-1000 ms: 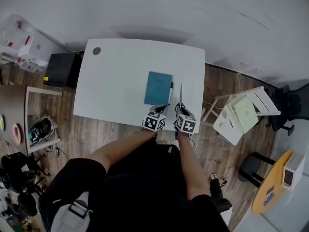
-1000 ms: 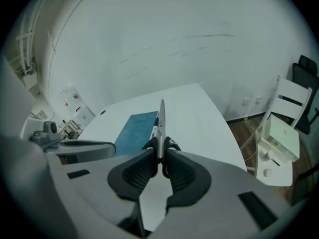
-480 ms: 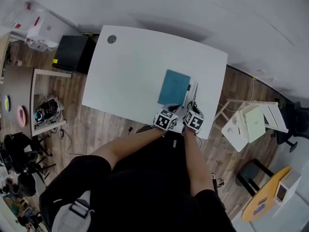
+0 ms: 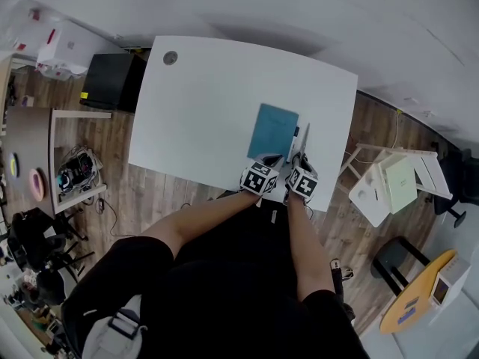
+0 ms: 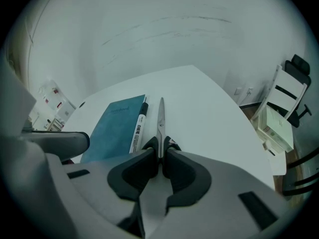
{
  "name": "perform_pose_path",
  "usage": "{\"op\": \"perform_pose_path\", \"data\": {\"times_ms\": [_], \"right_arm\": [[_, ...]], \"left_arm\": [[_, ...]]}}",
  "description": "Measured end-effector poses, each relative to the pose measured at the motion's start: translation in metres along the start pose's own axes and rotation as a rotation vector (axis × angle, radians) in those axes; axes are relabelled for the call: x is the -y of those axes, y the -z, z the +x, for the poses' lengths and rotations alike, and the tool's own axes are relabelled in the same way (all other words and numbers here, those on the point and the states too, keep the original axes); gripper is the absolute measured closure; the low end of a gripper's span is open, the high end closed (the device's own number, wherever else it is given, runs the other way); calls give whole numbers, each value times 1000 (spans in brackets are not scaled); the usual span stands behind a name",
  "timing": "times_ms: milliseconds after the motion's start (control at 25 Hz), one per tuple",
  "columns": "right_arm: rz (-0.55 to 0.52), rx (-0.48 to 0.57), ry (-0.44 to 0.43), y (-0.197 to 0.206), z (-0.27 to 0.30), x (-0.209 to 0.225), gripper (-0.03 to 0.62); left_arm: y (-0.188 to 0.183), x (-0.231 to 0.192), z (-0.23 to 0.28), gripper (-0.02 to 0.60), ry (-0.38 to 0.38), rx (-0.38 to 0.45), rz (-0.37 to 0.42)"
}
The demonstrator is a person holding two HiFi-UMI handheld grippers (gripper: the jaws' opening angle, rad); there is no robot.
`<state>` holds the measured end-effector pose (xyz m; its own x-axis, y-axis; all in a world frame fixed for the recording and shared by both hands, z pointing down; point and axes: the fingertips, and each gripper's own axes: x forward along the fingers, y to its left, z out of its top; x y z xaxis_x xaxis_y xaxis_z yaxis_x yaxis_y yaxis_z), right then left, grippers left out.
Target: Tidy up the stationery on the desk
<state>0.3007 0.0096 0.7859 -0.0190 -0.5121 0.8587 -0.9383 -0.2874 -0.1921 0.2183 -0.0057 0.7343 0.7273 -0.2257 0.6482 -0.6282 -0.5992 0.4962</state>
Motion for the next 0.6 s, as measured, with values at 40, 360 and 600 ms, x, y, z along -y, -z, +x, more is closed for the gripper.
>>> {"op": "perform_pose_path", "data": {"times_ms": [40, 360, 600], "right_arm": [[-4, 0, 5, 0, 0, 0, 502], [-15, -1, 13, 0, 1, 0, 500], [16, 10, 7, 2, 0, -2, 485]], "left_arm": [[0, -1, 0, 568, 0, -1, -2], [-1, -5, 0, 568, -1, 13, -36], [-2, -5, -1, 568, -1, 23, -41]]}}
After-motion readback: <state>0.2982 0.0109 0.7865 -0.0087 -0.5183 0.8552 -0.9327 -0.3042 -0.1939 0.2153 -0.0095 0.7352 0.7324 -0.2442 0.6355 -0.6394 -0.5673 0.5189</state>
